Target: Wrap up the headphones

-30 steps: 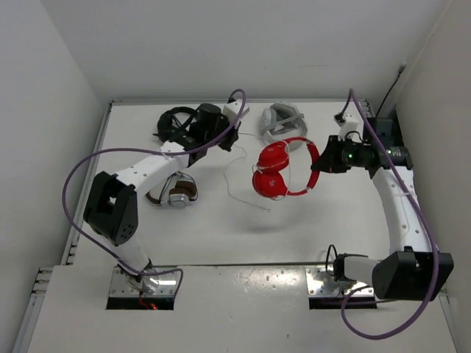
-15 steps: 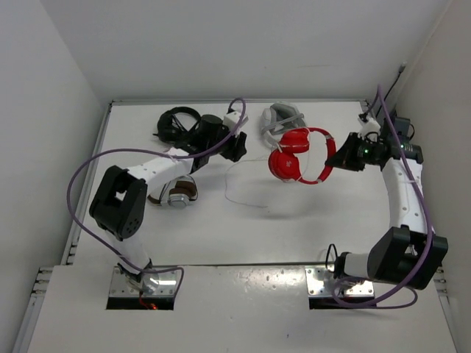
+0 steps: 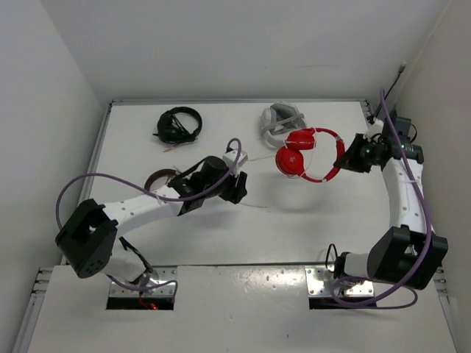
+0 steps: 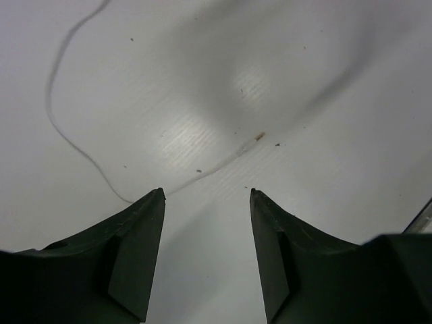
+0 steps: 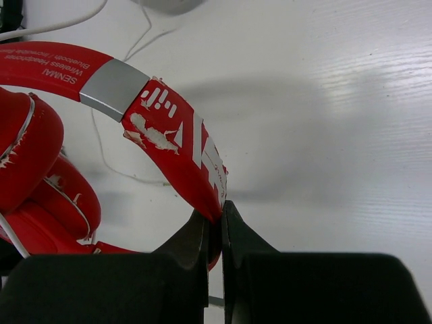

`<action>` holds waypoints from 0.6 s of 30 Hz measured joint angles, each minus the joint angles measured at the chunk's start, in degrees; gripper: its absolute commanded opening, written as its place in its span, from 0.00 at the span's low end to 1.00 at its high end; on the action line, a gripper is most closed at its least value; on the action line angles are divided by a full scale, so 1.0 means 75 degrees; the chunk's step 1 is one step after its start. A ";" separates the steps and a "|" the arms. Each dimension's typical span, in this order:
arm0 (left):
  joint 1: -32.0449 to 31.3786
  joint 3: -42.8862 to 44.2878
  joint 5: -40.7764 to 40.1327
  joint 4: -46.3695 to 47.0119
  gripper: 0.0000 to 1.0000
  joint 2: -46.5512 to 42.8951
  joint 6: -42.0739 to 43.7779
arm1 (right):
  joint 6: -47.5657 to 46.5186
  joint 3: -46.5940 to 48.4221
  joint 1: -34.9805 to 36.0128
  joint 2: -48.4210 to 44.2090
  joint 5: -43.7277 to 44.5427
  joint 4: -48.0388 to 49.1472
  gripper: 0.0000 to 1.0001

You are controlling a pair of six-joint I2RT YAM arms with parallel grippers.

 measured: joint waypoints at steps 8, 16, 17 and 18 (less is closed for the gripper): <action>-0.0440 0.0842 0.0868 -0.0647 0.42 0.1294 0.1239 | 0.0143 0.0000 -0.0035 -0.0052 0.0230 0.0000 0.00; -0.0562 0.1096 0.1647 -0.0956 0.39 0.2057 0.3264 | 0.0149 0.0000 -0.0175 -0.0111 0.0227 -0.0003 0.00; -0.0586 0.1096 0.1696 -0.1032 0.39 0.2098 0.3465 | 0.0149 0.0000 -0.0175 -0.0111 0.0230 -0.0003 0.00; -0.0606 0.1093 0.1737 -0.1070 0.39 0.2127 0.3643 | 0.0149 0.0000 -0.0175 -0.0111 0.0233 -0.0003 0.00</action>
